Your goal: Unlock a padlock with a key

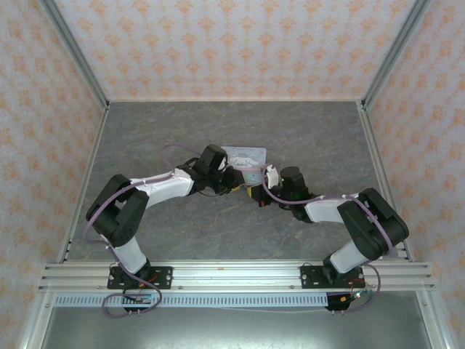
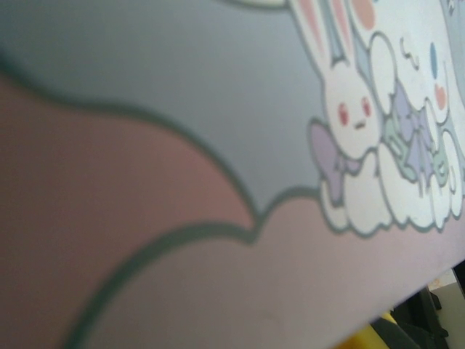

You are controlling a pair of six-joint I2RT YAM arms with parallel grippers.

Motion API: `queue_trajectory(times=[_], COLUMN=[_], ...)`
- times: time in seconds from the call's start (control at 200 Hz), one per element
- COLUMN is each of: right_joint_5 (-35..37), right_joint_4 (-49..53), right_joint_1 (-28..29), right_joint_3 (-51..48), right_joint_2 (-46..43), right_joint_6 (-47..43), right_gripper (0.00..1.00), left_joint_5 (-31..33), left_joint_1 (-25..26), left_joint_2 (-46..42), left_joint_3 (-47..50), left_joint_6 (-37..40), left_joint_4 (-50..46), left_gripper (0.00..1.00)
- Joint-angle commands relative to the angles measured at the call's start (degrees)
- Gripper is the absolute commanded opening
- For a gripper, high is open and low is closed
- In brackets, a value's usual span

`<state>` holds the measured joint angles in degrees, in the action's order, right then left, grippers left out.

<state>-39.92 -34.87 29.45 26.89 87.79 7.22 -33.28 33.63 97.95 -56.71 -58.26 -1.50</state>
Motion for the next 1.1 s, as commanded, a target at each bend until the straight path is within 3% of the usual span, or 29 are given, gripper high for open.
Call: queue_trajectory(times=[0.0,0.465,1.096], right_joint_5=[-0.33,-0.87,-6.89], right_joint_4=[-4.42,-4.85,-6.78], right_joint_1=[-0.4,-0.71,-1.42], right_joint_3=[1.05,2.27,8.41], right_joint_2=[0.87,2.21,5.83], right_joint_6=[-0.94,-1.82,0.3], right_gripper=[0.0,0.0,0.0], left_joint_5=[-3.81,-4.7,-5.24], left_joint_1=[0.15,0.21,0.21], left_joint_2=[-2.99,-3.39,-2.26], left_joint_3=[0.84,1.04,0.65], left_joint_6=[-1.16,-0.73,0.6], left_joint_4=[2.11,1.5,0.6], left_gripper=[0.13,0.13,0.13])
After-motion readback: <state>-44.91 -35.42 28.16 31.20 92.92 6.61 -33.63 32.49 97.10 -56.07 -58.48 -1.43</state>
